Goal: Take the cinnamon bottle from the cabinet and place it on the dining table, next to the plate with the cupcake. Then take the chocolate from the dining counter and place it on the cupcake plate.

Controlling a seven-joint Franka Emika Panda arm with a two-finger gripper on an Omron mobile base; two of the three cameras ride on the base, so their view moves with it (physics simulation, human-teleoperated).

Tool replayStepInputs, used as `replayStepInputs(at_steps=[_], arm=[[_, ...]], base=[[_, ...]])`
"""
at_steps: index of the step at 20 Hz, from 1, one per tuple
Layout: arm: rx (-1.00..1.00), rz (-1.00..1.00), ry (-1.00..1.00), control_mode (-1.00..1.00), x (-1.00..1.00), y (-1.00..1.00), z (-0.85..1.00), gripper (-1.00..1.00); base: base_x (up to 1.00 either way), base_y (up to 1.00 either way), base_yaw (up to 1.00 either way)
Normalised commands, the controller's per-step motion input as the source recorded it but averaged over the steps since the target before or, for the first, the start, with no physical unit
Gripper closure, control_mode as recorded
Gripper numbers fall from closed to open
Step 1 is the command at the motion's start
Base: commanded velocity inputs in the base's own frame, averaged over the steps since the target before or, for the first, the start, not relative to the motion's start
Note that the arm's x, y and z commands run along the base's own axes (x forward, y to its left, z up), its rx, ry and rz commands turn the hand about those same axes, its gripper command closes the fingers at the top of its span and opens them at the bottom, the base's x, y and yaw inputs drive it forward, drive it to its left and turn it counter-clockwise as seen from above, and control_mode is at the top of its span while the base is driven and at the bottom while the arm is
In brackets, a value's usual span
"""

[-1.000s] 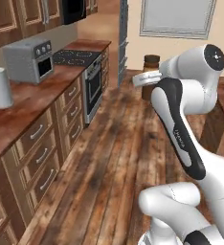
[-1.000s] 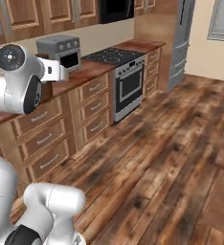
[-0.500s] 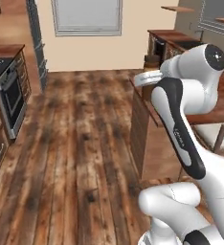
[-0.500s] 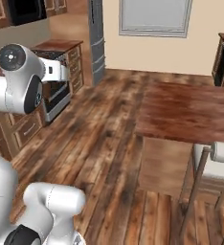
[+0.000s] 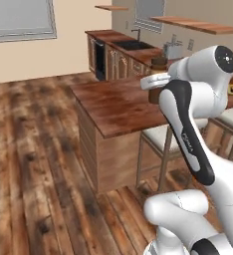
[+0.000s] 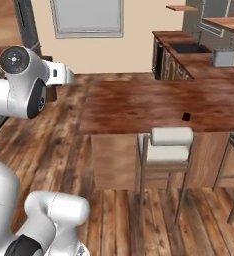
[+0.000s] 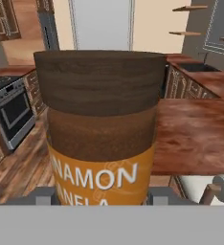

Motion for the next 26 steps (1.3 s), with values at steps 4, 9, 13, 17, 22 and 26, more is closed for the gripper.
replayStepInputs(at_steps=[4,9,13,17,22,26], arm=[[0.0,0.0,0.0,1.0,0.0,0.0,0.0,1.0],[0.0,0.0,0.0,1.0,0.0,0.0,0.0,1.0],[0.0,0.0,0.0,1.0,0.0,0.0,0.0,1.0],[0.0,0.0,0.0,1.0,0.0,0.0,0.0,1.0],[0.0,0.0,0.0,1.0,0.0,0.0,0.0,1.0],[0.0,0.0,0.0,1.0,0.0,0.0,0.0,1.0]], base=[[0.08,-0.98,-0.25],[0.32,-1.0,-0.08],[0.52,-1.0,0.0],[0.68,-1.0,0.06],[0.73,-0.92,0.11],[0.78,-0.55,0.16]])
